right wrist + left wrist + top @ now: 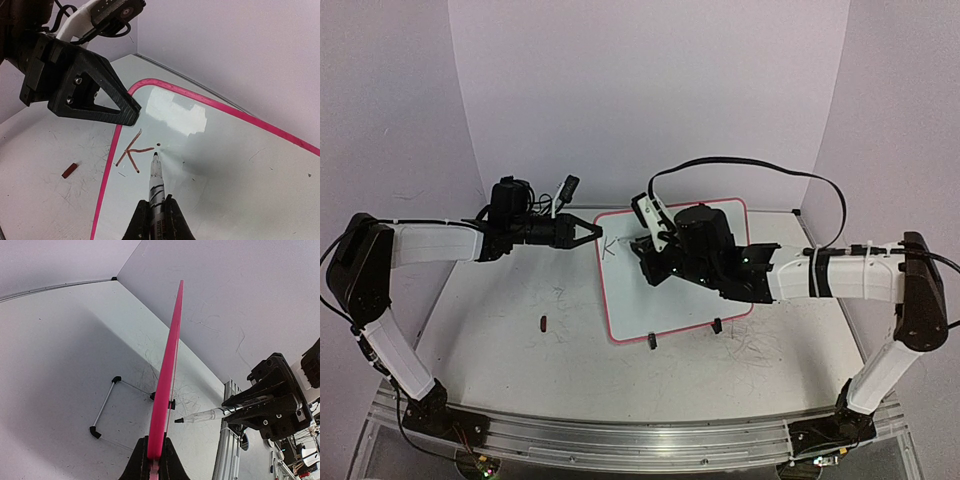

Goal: Write a sentence on the whiteboard

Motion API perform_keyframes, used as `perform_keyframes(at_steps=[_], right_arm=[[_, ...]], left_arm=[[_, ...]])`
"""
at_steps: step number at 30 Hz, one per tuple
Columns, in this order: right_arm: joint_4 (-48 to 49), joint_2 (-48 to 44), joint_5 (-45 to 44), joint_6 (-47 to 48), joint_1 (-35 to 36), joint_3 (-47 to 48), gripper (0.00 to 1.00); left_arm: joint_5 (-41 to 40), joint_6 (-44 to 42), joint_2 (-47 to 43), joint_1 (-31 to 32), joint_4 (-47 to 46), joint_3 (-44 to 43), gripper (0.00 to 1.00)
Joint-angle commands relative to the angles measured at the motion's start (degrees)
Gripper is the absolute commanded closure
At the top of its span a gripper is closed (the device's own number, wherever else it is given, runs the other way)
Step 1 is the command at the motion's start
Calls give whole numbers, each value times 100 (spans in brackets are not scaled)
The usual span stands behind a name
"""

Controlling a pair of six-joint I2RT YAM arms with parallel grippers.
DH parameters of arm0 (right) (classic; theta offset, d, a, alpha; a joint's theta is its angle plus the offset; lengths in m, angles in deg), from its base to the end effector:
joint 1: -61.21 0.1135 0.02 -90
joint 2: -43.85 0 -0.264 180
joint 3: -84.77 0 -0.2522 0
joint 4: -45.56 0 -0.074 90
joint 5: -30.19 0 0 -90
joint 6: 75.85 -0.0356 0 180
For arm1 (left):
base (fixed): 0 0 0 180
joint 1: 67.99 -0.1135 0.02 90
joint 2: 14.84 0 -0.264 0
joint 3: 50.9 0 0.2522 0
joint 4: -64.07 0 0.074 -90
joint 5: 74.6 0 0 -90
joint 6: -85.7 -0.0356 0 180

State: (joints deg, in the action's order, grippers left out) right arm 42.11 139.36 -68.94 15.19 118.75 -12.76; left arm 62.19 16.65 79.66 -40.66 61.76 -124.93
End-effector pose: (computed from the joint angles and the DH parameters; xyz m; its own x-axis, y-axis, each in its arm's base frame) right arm 0.2171 0.3309 0.2884 -0.1387 -0.2514 -0.9579 -0.7541 0.6538 -0.0624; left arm 0.3172 -0.1931 0.2578 -0.5910 0.0298 -0.8062 0.7691 0.3223 -0.5519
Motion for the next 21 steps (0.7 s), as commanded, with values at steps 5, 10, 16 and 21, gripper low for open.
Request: perform_keyframes(at_steps=[5, 10, 16, 21], right_arm=[[151, 173, -115, 19, 3, 283, 100], [180, 191, -190, 30, -3, 274, 100], [183, 225, -237, 37, 1, 288, 100], [179, 217, -263, 9, -1, 237, 100]], left_arm=[[-90, -118, -258, 27, -88, 9, 100], [-82, -121, -260, 27, -87, 23, 100], [-75, -121, -269, 27, -88, 20, 100], [-82, -126, -277, 27, -83, 21, 100]])
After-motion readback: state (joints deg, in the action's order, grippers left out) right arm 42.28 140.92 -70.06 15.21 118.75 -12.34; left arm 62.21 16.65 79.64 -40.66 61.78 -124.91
